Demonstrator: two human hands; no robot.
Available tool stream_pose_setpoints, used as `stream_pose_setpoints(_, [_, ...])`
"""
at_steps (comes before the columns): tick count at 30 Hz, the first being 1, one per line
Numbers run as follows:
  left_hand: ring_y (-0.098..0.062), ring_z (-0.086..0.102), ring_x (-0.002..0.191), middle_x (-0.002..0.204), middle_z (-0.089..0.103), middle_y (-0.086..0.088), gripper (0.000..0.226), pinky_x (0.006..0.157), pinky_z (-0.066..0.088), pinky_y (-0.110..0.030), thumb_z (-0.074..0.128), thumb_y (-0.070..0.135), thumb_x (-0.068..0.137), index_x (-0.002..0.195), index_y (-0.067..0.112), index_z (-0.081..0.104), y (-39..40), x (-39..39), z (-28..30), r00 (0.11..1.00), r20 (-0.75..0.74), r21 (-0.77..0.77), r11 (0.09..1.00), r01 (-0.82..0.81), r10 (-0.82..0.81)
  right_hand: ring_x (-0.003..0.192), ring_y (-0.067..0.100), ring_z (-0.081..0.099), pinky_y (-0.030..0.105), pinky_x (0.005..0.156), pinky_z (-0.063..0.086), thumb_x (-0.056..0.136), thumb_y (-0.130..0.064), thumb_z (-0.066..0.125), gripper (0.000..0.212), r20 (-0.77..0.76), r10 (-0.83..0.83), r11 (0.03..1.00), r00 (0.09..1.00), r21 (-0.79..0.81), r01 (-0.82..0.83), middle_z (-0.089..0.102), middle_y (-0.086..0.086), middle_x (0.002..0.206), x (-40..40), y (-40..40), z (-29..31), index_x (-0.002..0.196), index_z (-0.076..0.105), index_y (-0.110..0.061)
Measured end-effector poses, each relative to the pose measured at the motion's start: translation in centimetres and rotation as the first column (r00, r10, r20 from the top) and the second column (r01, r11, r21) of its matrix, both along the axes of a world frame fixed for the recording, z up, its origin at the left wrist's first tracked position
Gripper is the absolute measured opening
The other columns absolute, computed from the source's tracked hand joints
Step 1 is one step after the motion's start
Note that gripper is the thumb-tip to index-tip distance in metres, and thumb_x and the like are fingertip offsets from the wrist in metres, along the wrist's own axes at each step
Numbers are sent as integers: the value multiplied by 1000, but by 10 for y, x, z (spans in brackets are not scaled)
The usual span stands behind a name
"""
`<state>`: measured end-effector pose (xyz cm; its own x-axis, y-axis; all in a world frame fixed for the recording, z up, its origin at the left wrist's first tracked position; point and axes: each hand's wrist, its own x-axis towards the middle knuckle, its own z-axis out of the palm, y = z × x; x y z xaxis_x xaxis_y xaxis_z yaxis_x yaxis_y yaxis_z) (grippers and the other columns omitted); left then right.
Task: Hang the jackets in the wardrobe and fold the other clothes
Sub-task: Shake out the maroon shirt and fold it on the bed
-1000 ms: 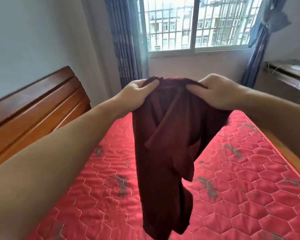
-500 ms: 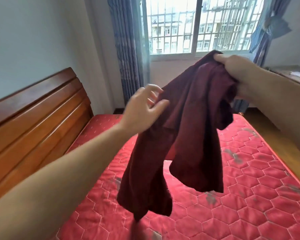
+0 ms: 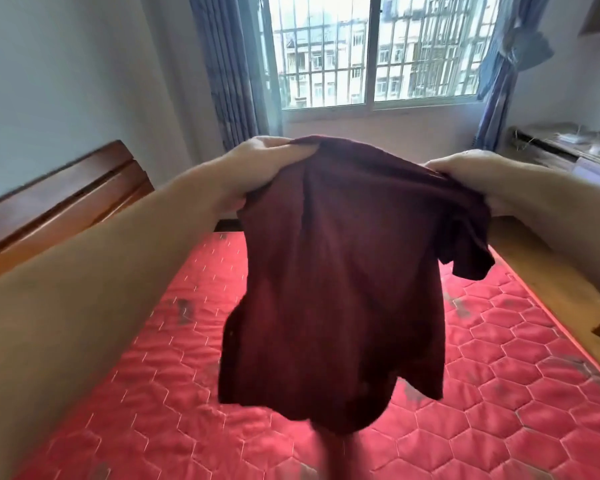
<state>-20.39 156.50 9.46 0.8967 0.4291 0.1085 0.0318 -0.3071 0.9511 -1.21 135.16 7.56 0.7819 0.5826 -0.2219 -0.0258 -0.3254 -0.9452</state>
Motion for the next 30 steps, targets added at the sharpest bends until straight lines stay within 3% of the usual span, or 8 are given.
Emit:
stream_pose_setpoints(4, [-17,73,79,96,75,-8,20,65,58,-27,72,30,75,89,18,79,1,-8,12,945,-250,-83,977,198,-213,71,23,63,38,77,52,81,-30,71,22,208,-84,986,974,-126,112,69,10,86,16,-11,5,92,70,-11])
stream_pose_setpoints(7, [-17,72,69,88,75,-9,14,61,59,-28,65,8,84,95,11,73,-21,5,11,952,-173,-145,962,231,-254,87,22,61,30,78,46,83,-46,68,34,660,-48,942,750,-219,253,68,7,98,13,-9,6,94,70,-14])
stream_pose_setpoints(11, [-17,64,53,68,67,-10,13,52,54,-23,52,10,92,83,6,60,-56,38,10,985,-102,-383,919,91,-140,82,0,64,18,70,50,69,-68,67,46,652,48,987,757,83,-135,69,-11,95,-51,17,-6,98,64,-33])
stream_pose_setpoints(15, [-20,52,68,74,49,-8,18,68,48,-30,46,20,91,77,9,49,-52,43,17,927,-234,-407,895,180,-293,68,14,64,35,75,52,80,-31,70,19,844,210,975,494,-145,-167,70,-1,75,-56,19,-21,97,71,-21])
stream_pose_setpoints(19, [-24,64,75,87,63,-15,19,70,53,-31,58,1,80,99,2,54,-34,28,13,922,-165,-275,914,298,-350,77,23,68,41,77,58,95,-10,56,18,721,174,981,671,-71,-178,72,19,87,-27,-3,-13,96,72,-3])
stream_pose_setpoints(22, [-28,64,107,121,64,-16,60,88,56,-37,67,-10,75,130,10,53,-18,18,7,933,-327,282,927,246,-148,67,8,64,26,60,54,98,-13,53,16,517,26,981,855,150,-120,69,1,83,-12,-19,-5,99,69,-15])
stream_pose_setpoints(25, [-21,65,83,97,72,-8,37,80,57,-39,72,3,80,113,20,68,-7,16,-1,969,-246,509,852,122,8,62,17,58,28,55,51,98,-1,40,27,188,-111,933,976,357,37,59,4,77,-1,-25,0,89,60,-17])
stream_pose_setpoints(30, [-10,49,65,73,61,4,9,65,42,-26,73,21,84,92,16,73,5,19,-4,995,-99,560,826,56,0,92,33,64,50,102,45,98,-26,46,24,94,-209,939,973,297,173,64,13,99,5,-15,-8,103,65,-11])
